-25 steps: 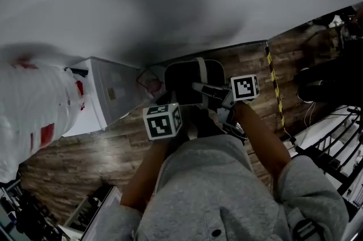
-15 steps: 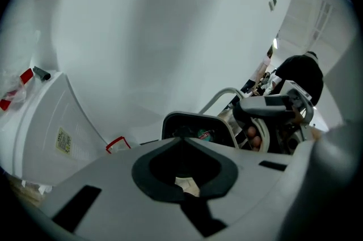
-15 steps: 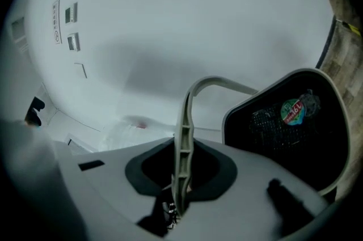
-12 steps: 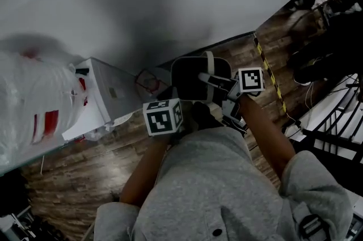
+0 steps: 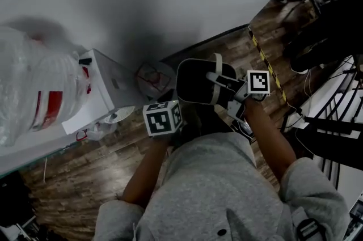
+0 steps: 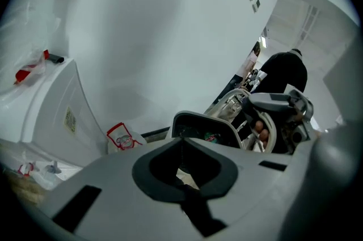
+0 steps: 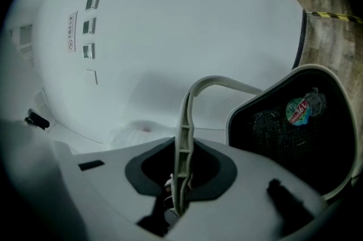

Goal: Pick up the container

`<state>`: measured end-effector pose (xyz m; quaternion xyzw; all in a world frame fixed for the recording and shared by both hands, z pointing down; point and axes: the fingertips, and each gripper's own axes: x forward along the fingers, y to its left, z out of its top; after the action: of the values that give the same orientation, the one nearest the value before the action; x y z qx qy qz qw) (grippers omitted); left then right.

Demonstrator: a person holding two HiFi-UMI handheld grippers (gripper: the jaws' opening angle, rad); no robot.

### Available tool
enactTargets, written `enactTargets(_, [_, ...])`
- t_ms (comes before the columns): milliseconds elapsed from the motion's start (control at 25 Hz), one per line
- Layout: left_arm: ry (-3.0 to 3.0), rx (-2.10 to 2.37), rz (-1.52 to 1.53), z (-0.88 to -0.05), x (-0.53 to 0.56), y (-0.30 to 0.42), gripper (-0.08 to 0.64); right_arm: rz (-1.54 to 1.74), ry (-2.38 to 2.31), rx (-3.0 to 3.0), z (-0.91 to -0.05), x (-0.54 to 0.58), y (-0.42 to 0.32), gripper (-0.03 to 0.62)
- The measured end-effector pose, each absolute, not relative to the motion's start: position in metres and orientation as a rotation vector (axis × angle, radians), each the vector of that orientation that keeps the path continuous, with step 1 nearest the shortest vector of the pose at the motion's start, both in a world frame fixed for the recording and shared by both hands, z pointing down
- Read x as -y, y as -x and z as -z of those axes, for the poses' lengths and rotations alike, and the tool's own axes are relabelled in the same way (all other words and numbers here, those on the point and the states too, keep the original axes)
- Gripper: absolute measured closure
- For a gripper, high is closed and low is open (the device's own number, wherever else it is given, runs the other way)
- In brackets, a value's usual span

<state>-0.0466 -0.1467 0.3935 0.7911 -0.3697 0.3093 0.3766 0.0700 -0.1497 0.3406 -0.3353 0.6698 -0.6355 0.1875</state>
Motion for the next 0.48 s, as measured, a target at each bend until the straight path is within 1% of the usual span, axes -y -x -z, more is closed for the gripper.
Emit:
enactTargets(200, [-2.018,0.957,-0.793,-0.391,0.130,0.053,0.545,1.771,0.926,-1.853,-0.333,0.121,-0.069,0.532])
enactTargets(480, [-2.048,0.988,-0.792,-0.376,0.100,0.034,0.545,1.771,0.875,-1.853,-0.324,0.087,-0.076,0.532])
